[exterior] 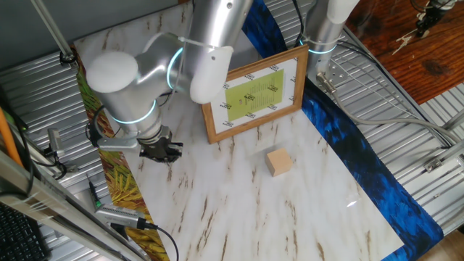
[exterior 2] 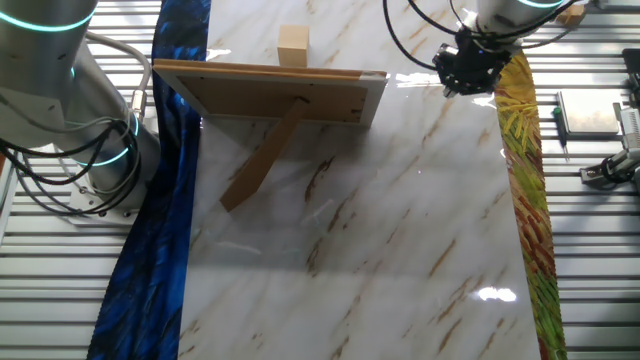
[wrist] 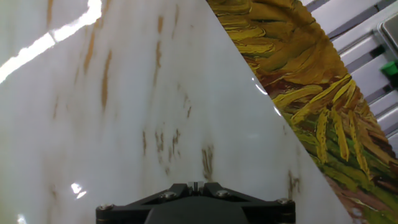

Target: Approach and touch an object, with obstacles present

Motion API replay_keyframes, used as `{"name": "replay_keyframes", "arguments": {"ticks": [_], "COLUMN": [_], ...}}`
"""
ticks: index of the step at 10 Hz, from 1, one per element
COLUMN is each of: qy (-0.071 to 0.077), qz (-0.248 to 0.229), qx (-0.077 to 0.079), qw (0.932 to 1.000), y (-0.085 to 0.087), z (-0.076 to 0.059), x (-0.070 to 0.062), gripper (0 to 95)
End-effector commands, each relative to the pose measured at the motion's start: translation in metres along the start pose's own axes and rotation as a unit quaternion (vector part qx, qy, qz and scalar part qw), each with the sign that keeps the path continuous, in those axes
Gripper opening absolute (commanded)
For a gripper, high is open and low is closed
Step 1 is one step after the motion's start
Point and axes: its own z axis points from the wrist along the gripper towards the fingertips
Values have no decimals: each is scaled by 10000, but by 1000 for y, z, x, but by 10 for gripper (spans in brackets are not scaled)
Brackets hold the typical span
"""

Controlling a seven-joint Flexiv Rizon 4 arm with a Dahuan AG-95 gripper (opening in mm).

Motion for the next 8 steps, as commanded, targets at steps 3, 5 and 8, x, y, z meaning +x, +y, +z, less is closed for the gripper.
{"name": "replay_keyframes", "arguments": {"ticks": [3,5,8], "qy": [-39,-26,-19], "qz": [1033,613,108], "qx": [224,216,188], "qw": [9944,9979,9998], "y": [0,-34,-71], "z": [0,-8,-21], "x": [0,37,97], "gripper": [0,0,0]}}
